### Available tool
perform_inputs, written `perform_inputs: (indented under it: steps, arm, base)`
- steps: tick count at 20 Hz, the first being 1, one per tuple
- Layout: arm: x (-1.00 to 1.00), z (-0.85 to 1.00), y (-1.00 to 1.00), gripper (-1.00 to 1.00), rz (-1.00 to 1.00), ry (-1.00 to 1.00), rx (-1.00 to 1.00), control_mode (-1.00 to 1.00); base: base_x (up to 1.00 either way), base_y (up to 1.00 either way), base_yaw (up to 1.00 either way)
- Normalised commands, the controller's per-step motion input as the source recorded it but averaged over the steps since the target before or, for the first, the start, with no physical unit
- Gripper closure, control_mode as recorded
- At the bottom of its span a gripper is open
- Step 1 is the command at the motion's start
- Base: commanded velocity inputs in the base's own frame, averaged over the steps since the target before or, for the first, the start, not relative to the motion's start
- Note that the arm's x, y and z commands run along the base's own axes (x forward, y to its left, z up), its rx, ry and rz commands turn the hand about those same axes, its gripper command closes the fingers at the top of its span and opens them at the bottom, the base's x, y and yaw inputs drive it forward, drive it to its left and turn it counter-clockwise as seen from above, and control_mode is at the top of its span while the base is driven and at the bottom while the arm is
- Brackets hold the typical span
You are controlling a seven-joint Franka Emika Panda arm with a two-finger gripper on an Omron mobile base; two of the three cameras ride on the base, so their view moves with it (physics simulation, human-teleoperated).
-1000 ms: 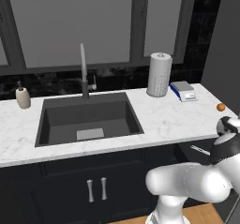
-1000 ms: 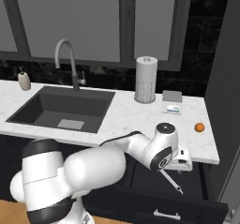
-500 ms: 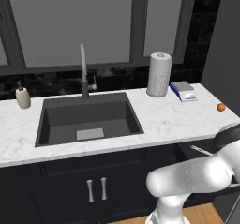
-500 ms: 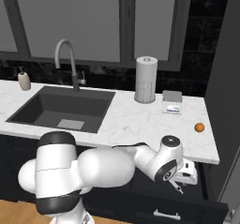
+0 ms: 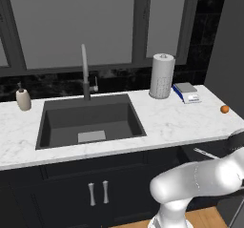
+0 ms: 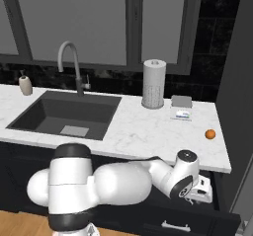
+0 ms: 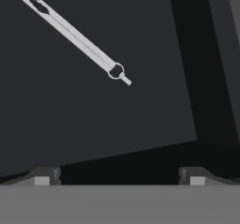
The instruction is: Pick the tongs from the drawer and place it on the counter.
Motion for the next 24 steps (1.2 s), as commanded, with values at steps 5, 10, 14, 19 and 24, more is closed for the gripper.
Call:
perform_inputs:
  steps: [5,10,14,19,24]
  arm:
    - [-0.25,-0.23,-0.05,-1.0,0.0,0.01,0.0,-1.0]
    - [-0.12,-0.16,0.0,-1.0,0.0,0.02,0.0,-1.0]
    - [-0.28,-0.14,-0.05,-1.0,0.0,0.05,0.0,-1.0]
    - [-0.4,-0.23,-0.07,-1.0,0.0,0.07,0.0,-1.0]
    - [-0.5,-0.32,-0.13,-1.0,0.0,0.08,0.0,-1.0]
  base:
    - [0.0,0.0,0.0]
    - [0.0,0.0,0.0]
    - [0.0,0.0,0.0]
    - [0.0,0.0,0.0]
    - [0.0,0.0,0.0]
